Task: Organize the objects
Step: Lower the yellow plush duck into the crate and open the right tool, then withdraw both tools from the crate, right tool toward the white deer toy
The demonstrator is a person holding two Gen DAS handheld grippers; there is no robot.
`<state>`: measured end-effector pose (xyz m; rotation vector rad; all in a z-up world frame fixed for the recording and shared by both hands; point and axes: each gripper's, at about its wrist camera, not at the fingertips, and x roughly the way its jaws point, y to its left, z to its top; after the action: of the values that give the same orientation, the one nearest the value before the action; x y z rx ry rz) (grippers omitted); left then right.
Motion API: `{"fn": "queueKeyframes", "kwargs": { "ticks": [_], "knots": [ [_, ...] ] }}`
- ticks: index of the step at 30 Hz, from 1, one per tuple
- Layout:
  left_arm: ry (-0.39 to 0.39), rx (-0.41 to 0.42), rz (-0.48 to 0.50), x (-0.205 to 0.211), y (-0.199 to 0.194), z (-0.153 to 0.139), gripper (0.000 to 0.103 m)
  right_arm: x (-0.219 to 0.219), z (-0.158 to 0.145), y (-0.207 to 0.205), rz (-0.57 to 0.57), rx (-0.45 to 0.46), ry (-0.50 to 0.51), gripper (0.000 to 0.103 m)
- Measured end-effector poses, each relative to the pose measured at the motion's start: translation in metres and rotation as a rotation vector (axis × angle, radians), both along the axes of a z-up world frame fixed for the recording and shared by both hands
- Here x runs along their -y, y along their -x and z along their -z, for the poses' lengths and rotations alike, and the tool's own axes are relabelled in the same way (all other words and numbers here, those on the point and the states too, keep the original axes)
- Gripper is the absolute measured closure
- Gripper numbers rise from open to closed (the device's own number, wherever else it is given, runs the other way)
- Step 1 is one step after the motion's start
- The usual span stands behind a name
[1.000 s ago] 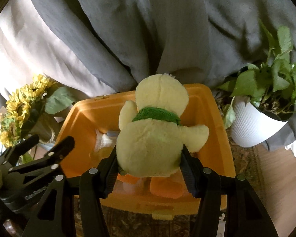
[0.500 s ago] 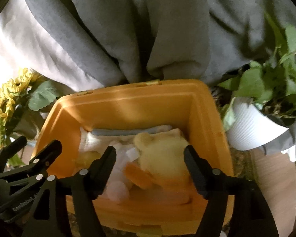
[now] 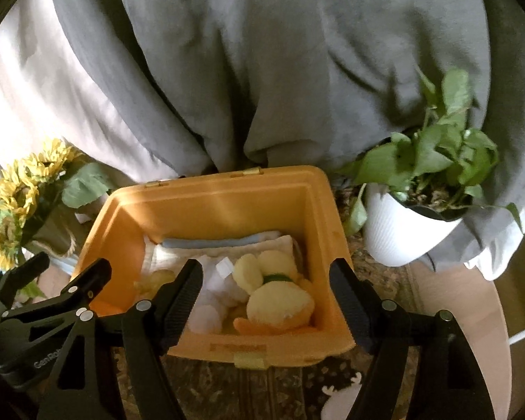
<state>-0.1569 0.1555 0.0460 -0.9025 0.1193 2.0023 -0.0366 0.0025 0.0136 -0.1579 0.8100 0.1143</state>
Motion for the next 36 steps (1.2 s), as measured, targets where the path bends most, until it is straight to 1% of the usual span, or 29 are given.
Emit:
{"fn": "queueKeyframes", "kwargs": {
  "ticks": [13,18,27,36],
  "knots": [
    [0.012,-0.011,0.028,0.029,-0.03,-0.002,0.003,0.017,-0.007,0.041,0.02,-0.004,-0.02,0.028],
    [0.023,-0.002,0.058,0.033,-0.046,0.001,0.003,0.03,-0.006,0.051,0.042,-0.014,-0.023,0.028],
    [0.075,0.012,0.136,0.025,-0.075,0.014,0.003,0.058,0.014,0.062,0.093,-0.08,-0.02,0.028],
    [0.134,0.031,0.189,0.016,-0.092,0.027,0.003,0.08,0.032,0.07,0.133,-0.137,-0.022,0.028]
  ]
}}
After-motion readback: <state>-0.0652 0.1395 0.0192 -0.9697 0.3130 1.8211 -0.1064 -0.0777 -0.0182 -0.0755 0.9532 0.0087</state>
